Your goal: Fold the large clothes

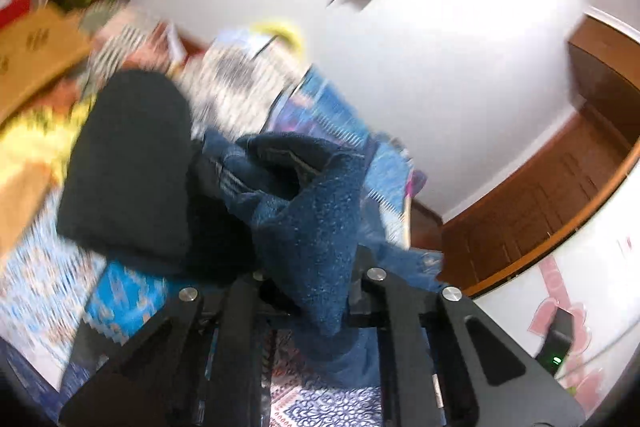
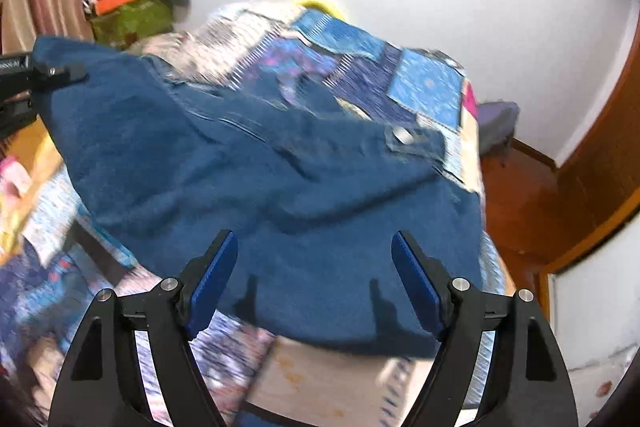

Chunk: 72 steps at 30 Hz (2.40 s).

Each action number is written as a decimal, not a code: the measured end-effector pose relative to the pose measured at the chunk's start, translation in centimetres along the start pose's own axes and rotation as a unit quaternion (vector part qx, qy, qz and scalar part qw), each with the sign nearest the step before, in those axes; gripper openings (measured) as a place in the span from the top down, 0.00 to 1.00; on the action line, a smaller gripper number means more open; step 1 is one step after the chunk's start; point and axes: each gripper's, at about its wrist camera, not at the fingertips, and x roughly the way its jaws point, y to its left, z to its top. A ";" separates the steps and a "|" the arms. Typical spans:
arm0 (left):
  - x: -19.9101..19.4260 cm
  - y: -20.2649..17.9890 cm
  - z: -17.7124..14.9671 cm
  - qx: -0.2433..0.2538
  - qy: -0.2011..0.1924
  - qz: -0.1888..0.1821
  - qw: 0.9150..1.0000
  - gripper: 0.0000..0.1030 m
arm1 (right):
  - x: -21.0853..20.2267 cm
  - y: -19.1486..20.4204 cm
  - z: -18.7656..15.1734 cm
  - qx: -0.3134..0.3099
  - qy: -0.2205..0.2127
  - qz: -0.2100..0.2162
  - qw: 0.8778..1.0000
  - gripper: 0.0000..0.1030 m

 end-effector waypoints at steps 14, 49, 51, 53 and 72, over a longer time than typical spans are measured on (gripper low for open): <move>-2.8 -4.0 -0.6 0.113 -0.027 0.044 0.992 0.88 | 11.1 8.1 -0.7 0.037 0.174 0.191 0.965 0.24; 7.9 -17.7 -17.6 0.382 0.196 -0.017 0.903 0.40 | -5.5 -12.4 -7.0 0.188 0.010 0.029 0.982 0.24; 6.4 -17.8 -16.8 0.391 0.166 -0.003 0.905 0.38 | -5.4 -11.7 -5.9 0.177 0.003 0.033 0.984 0.24; 5.1 -17.0 -15.3 0.393 0.135 0.011 0.909 0.33 | -5.1 -11.0 -4.9 0.168 -0.003 0.040 0.985 0.24; 8.7 -3.8 -12.8 0.278 0.186 0.081 0.939 0.12 | 2.0 -10.2 -7.0 0.217 0.087 0.107 0.966 0.24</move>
